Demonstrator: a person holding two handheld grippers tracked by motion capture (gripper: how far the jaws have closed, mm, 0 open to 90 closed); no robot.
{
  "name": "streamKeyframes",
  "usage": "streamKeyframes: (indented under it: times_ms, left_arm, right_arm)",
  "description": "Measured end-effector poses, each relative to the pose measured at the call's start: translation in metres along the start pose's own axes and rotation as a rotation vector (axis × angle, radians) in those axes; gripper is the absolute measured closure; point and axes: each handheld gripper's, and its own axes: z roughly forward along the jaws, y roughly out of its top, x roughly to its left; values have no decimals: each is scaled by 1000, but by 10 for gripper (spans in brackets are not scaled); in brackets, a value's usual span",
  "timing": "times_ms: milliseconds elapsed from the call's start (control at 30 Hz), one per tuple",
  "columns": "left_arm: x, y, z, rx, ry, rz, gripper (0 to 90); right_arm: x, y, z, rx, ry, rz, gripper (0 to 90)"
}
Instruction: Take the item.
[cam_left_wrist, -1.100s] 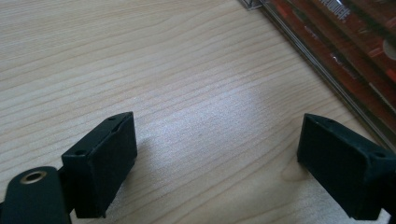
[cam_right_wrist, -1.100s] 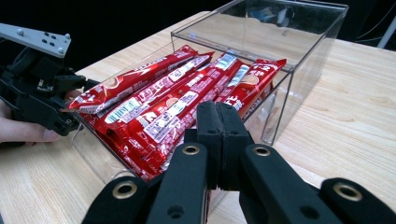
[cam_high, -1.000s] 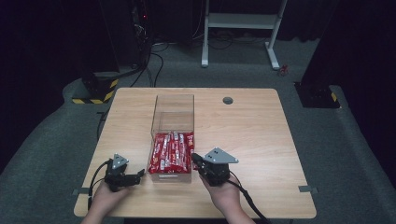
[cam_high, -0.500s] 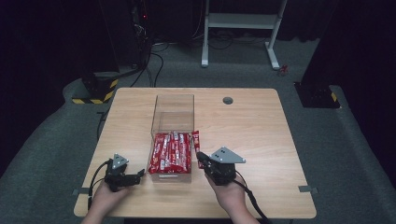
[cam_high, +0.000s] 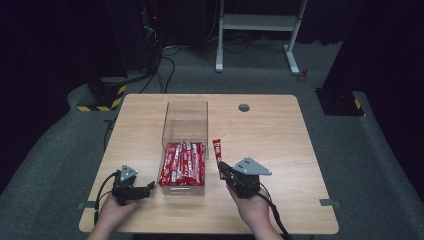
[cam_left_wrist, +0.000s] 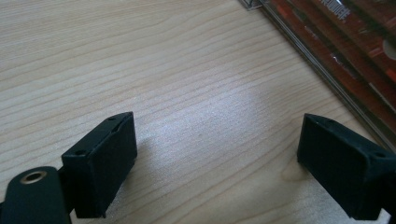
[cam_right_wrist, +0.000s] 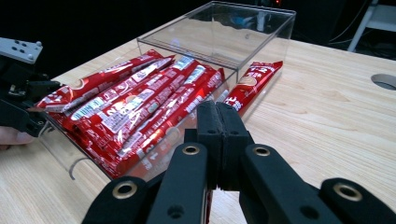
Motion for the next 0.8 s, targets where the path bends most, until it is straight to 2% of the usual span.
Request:
streamKeyframes:
  times_ms: [800]
  left_arm:
    - [0,0,0,0,0,0,121]
  right_arm:
    - [-24,-9,-9,11,-62,20,899]
